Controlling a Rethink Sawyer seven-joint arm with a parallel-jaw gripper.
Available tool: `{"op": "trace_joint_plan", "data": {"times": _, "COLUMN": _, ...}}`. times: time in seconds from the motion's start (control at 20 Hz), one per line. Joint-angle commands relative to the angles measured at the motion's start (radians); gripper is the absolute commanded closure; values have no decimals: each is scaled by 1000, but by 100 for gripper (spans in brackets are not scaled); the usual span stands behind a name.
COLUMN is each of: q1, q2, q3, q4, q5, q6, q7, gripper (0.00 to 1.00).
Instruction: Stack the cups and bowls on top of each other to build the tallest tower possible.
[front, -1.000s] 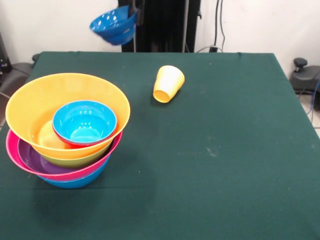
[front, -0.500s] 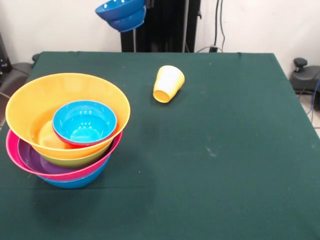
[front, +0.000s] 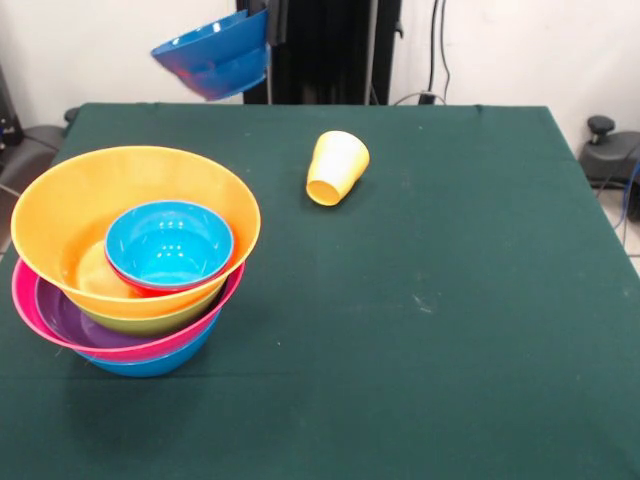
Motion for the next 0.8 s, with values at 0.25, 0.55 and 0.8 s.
{"op": "trace_joint_plan", "data": {"times": 0.25, "q1": 19, "q2": 190, "q3": 42, "q4": -238, "q5": -33, "q6": 147, "q7": -129, "gripper": 100}}
{"op": "trace_joint_plan", "data": {"times": 0.55, "q1": 43, "q2": 279, "q3": 37, "q4": -363, "q5": -42, "q6": 194, "q7": -124, "gripper": 100}}
{"op": "trace_joint_plan", "data": {"times": 0.8, "q1": 54, "q2": 351, "q3": 34, "q4": -440, "q5": -53, "q6": 192, "q7": -130, "gripper": 100}}
